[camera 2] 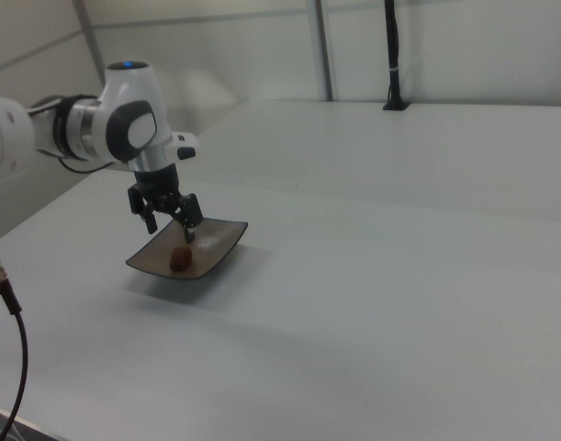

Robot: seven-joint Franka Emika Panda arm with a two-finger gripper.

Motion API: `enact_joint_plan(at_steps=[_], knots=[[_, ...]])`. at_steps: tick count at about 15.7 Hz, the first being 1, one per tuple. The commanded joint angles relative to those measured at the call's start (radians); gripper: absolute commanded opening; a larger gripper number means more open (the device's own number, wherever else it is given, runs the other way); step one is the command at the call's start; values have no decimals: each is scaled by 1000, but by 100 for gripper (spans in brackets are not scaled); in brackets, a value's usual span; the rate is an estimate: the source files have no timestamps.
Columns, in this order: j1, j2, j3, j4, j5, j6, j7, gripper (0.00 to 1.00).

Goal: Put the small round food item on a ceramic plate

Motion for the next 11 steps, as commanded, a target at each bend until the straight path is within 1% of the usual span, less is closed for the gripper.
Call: enact_joint_plan(at_steps=[1, 2, 3, 5, 8, 10, 11], knots=[[-12, -110, -40, -23, -20, -186, -84, 100], [-10, -135, -62, -24, -23, -211, -83, 100], [-10, -179, -89, -26, -23, -214, -78, 100], [-10, -236, -128, -33, -16, -229, -71, 100], [-22, -273, -142, -46, -4, -237, -69, 100], [-53, -273, -146, -43, 53, -231, -80, 100], [-56, -276, -146, -42, 61, -229, -80, 100]])
